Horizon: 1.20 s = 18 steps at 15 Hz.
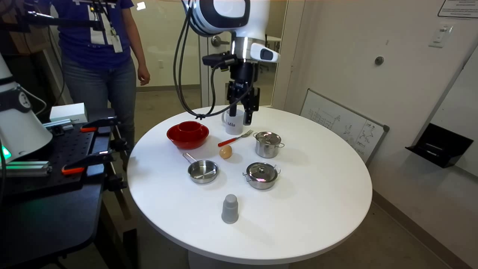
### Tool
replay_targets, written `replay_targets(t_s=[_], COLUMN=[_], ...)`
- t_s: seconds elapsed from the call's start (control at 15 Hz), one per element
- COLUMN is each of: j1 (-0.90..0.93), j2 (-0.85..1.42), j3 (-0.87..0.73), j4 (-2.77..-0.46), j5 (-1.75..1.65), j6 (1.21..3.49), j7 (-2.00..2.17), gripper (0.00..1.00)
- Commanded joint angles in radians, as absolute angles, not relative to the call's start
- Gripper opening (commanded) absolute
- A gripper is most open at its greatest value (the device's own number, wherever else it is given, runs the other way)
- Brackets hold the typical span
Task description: Take the lid off the silver pot
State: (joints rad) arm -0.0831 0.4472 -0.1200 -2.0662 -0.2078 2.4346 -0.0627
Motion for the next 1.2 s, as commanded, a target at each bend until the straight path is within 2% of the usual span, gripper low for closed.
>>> replay_targets(t_s=[0.0,0.4,1.13], j1=[-0.142,-0.178,-0.187], j2=[0.548,0.669,0.79], j3=[-0.094,-0.097,-0.105], j4=[-2.018,-1.965,-1.854], j5=[-0.103,-0.031,0.0], j6=[2.574,2.726,2.741], j7=[-0.072,-0.05,-0.008], gripper=[1.0,1.0,1.0])
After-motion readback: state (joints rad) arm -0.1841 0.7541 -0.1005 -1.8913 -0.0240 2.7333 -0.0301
